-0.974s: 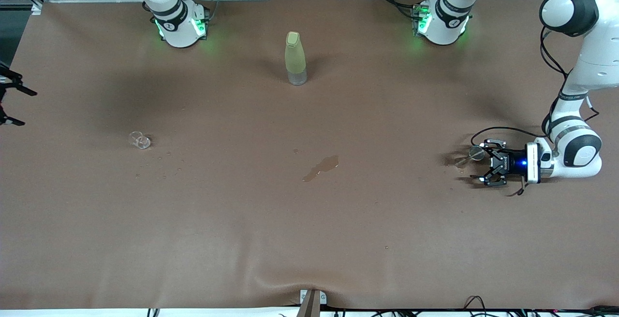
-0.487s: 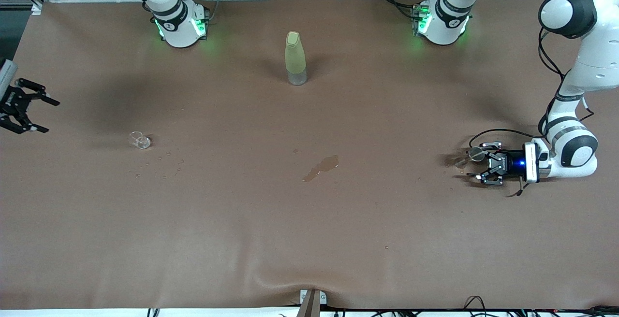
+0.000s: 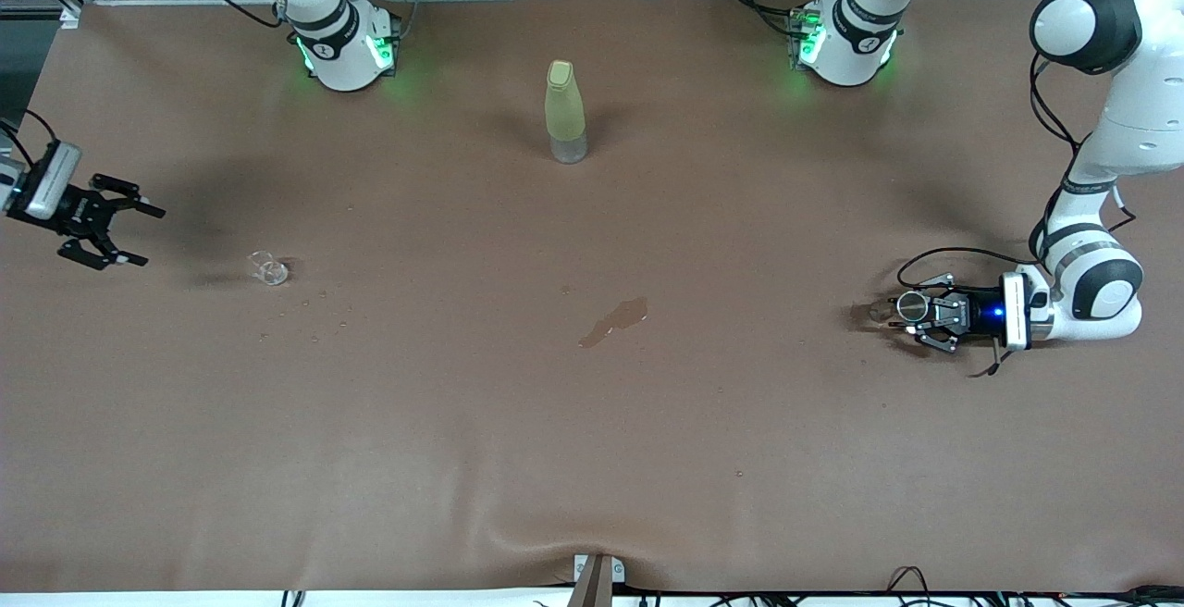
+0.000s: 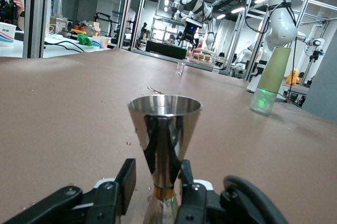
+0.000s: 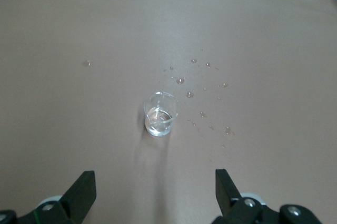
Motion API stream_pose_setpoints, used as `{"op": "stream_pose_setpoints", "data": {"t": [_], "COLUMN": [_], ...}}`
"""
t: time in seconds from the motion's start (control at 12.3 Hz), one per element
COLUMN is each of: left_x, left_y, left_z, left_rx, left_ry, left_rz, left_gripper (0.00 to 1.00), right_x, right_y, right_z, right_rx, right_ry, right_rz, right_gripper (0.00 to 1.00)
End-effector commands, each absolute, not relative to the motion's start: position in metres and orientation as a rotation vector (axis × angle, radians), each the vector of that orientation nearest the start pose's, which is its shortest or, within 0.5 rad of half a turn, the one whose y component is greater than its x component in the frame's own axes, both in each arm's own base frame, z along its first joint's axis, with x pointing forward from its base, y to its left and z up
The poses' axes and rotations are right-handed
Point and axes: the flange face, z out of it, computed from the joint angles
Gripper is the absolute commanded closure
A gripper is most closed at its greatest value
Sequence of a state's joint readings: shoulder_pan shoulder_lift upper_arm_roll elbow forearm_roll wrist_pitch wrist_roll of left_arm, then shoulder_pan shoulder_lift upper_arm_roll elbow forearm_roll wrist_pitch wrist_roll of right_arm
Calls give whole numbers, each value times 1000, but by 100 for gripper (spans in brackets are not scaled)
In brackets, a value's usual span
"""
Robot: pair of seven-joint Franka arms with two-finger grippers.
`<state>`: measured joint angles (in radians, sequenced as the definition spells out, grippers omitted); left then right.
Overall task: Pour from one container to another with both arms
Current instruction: 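Grasp the jigger with the left gripper while the right gripper reaches the cup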
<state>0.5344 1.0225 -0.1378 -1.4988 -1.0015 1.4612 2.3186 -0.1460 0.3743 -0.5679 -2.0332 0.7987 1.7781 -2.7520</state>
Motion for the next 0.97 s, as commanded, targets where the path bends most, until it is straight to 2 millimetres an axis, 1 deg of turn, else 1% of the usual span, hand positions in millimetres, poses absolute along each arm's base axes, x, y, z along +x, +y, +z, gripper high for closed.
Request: {"op": "stream_pose_setpoints", "data": {"t": [0.0, 0.08, 0.24, 0.49, 0.65, 0.81, 0.89], "left_x": [592, 592, 593, 601, 615, 630, 638], "left_y": [154, 153, 155, 151, 138, 122, 111], "left_z": [86, 87, 89, 97, 112, 118, 123], "left_rx": [1339, 1338, 1343, 1337, 1329, 1374, 1389], "left_ry": [-1144, -1144, -1143, -1165, -1164, -1183, -1198], "left_rz": [968, 966, 965, 973, 999, 993, 1005], "left_gripper": [86, 100, 100, 100, 100, 100, 100], "right_x": [445, 440, 434, 423, 415, 406, 402], "right_y": [-309, -311, -309, -305, -306, -309, -312], "right_z": [229, 218, 197, 165, 148, 136, 132], "right_rx": [2206, 2215, 2210, 2219, 2203, 2196, 2203], "right_ry": [2514, 2513, 2524, 2517, 2502, 2474, 2464], "right_rz": [1204, 1241, 1325, 1457, 1541, 1620, 1641], "right_gripper": [0, 0, 0, 0, 0, 0, 0]}}
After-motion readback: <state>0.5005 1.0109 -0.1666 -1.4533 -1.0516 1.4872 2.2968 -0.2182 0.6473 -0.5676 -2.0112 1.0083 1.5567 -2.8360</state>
